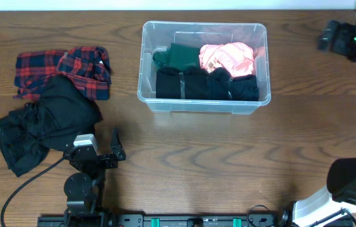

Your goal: Pack container

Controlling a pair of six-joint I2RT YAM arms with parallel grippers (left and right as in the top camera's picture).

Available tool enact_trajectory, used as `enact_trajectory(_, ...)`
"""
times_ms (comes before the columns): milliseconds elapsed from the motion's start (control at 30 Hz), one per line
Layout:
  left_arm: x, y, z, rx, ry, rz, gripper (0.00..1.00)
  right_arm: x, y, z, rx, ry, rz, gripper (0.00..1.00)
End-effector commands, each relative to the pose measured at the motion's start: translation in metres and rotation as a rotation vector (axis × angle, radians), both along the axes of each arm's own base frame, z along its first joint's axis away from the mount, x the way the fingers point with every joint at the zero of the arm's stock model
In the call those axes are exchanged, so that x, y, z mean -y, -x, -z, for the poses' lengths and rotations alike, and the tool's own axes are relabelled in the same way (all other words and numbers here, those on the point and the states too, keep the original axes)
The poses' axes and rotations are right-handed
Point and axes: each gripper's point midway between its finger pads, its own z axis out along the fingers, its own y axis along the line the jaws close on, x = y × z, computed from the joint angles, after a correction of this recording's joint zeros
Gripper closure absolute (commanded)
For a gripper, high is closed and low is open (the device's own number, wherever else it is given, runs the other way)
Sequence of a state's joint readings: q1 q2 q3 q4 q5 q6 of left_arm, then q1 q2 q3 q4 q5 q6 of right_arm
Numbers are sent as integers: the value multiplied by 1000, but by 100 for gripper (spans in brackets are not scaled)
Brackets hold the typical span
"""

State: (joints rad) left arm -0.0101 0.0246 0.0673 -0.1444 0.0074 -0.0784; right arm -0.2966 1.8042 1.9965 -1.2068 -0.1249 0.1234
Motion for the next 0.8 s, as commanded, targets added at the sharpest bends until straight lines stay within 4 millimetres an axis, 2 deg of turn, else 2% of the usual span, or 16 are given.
enact_trajectory(0, -5, 2, 15, -47, -1, -27, 2, 34, 10, -1, -1, -1, 101, 1)
enact_trajectory(67, -5, 2, 15, -47, 0, -25, 2, 48, 15, -1, -1, 0, 135, 1)
enact_trajectory(200, 0, 0, 7, -18, 66, -13, 2, 64, 21, -1, -1, 0, 173, 1)
enact_trajectory(300, 11, 3, -20, 25, 78, 54, 2, 71, 24, -1, -1, -1, 191, 1)
enact_trajectory(467, 6, 16, -80, 22, 60, 29, 2, 72, 25, -1, -1, 0, 193, 1)
enact_trajectory(567, 1, 19, -110, -67, 25, 4, 2, 72, 25, -1, -1, 0, 192, 1)
enact_trajectory(667, -9, 17, -126, -227, 7, -53, 2, 72, 25, -1, -1, 0, 192, 1)
enact_trajectory(767, -10, 11, -136, -417, -27, -52, 2, 72, 25, -1, -1, 0, 192, 1)
